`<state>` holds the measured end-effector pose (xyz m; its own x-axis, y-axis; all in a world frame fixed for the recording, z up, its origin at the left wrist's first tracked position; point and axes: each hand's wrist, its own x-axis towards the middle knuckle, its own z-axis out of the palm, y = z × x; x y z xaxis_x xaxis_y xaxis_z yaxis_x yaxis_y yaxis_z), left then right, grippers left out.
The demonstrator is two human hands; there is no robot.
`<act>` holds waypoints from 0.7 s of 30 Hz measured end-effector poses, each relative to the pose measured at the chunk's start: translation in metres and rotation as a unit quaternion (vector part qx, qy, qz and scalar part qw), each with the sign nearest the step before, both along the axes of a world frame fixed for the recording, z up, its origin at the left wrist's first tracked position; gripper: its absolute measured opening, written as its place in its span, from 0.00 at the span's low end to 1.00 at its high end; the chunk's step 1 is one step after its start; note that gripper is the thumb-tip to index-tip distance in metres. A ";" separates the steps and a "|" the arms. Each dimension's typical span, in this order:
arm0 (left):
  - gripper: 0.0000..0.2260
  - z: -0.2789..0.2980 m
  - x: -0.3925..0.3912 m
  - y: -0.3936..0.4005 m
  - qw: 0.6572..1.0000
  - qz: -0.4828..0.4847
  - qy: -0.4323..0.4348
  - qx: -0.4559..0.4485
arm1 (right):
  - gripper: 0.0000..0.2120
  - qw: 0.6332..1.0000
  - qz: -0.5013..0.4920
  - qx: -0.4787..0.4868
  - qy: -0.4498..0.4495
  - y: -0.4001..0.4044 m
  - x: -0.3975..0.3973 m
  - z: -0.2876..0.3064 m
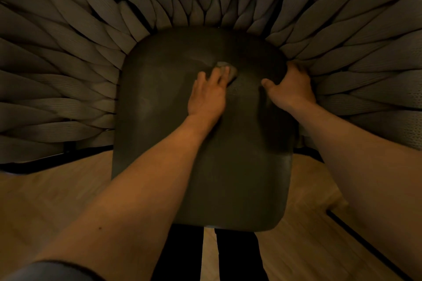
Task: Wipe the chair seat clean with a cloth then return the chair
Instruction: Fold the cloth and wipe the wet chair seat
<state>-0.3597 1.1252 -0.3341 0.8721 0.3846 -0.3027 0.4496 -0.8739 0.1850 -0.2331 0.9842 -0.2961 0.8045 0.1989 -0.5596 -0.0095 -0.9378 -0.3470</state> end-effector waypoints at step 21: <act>0.23 0.018 -0.082 0.133 0.987 0.131 -0.042 0.085 | 0.46 0.997 -0.033 -0.051 -0.044 0.002 -0.012 -0.014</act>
<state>-0.4416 1.2580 -0.3159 0.7548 0.6398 -0.1448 0.6541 -0.7507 0.0927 -0.2450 0.9864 -0.3098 0.8606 0.0906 -0.5011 -0.0453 -0.9665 -0.2525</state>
